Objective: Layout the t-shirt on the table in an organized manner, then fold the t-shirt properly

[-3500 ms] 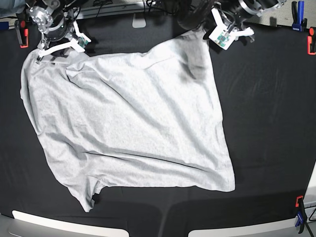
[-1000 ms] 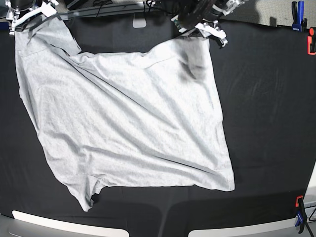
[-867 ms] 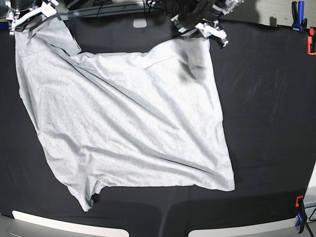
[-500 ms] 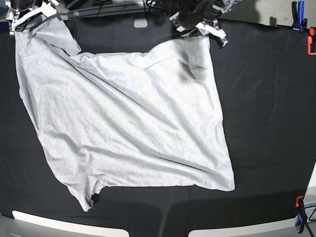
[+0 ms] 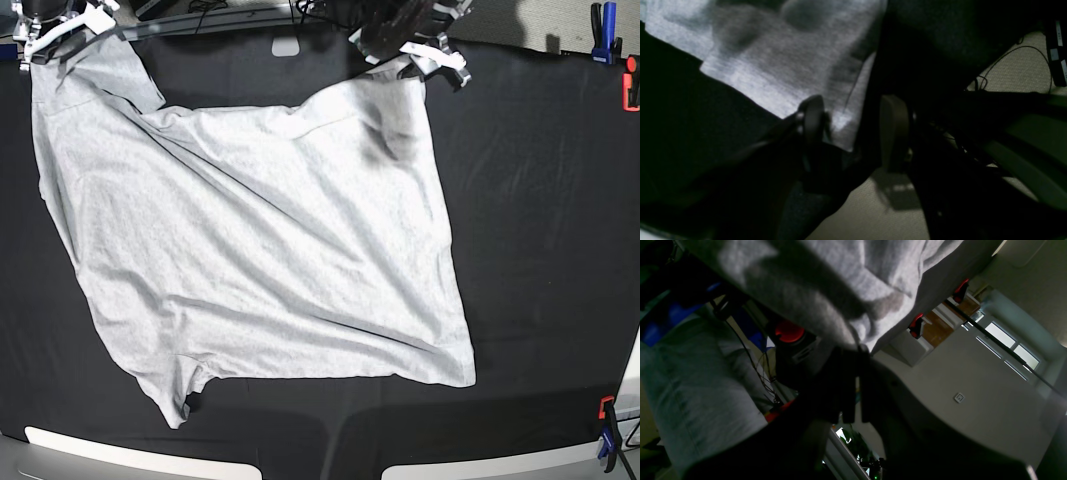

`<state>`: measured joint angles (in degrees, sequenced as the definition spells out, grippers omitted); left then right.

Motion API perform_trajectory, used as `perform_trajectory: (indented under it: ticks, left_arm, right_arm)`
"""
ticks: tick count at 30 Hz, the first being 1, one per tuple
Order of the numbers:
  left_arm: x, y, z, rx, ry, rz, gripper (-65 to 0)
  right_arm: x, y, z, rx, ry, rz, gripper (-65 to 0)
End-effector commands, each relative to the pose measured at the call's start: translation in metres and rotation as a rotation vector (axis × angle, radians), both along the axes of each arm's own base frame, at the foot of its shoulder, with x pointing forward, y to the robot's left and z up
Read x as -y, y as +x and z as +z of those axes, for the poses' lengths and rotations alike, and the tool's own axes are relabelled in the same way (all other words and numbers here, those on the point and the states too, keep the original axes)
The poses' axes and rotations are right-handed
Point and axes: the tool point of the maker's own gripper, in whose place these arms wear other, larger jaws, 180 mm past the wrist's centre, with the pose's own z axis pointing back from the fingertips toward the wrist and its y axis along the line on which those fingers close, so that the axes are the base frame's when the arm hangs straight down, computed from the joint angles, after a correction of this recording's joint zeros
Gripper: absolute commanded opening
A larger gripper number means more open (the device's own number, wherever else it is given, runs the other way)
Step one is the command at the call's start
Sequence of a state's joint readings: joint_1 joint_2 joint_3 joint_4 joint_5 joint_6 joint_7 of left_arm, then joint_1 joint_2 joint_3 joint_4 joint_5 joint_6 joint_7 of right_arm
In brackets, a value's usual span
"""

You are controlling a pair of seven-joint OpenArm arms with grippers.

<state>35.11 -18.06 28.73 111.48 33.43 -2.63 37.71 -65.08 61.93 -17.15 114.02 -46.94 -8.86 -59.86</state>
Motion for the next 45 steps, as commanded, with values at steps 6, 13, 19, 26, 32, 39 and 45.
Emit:
perform_trajectory:
  ticks: [6, 13, 19, 26, 32, 39, 45]
  left_arm:
    - [-0.031, 0.037, 0.017, 0.144, 0.086, 0.115, -37.9]
    - [-0.05, 0.049, 0.018, 0.159, 0.152, 0.111, -38.0]
    - [-0.061, 0.054, 0.021, 0.185, 0.203, 0.095, -38.4]
    - [-0.048, 0.061, 0.017, 0.117, 0.078, 0.132, -39.0]
    - [-0.032, 0.067, 0.019, 0.09, -0.023, 0.162, -39.9]
    - [-0.007, 0.071, 0.019, 0.014, -0.097, 0.116, -39.9]
    - [-0.007, 0.074, 0.016, -0.09, -0.132, 0.096, -40.1]
  right_arm:
    - [-0.001, 0.004, 0.005, 0.018, -0.005, 0.014, -65.0]
    - [0.0, 0.004, 0.005, 0.017, -0.005, 0.012, -65.0]
    - [0.0, 0.004, 0.005, 0.017, -0.005, 0.012, -65.0]
    - [0.0, 0.004, 0.005, 0.016, -0.004, 0.011, -65.0]
    - [-0.001, 0.004, 0.005, 0.016, -0.003, 0.012, -65.0]
    - [-0.001, 0.0, 0.001, 0.0, 0.015, -0.007, -65.0]
    - [-0.002, 0.001, 0.001, -0.001, 0.021, -0.001, -65.0]
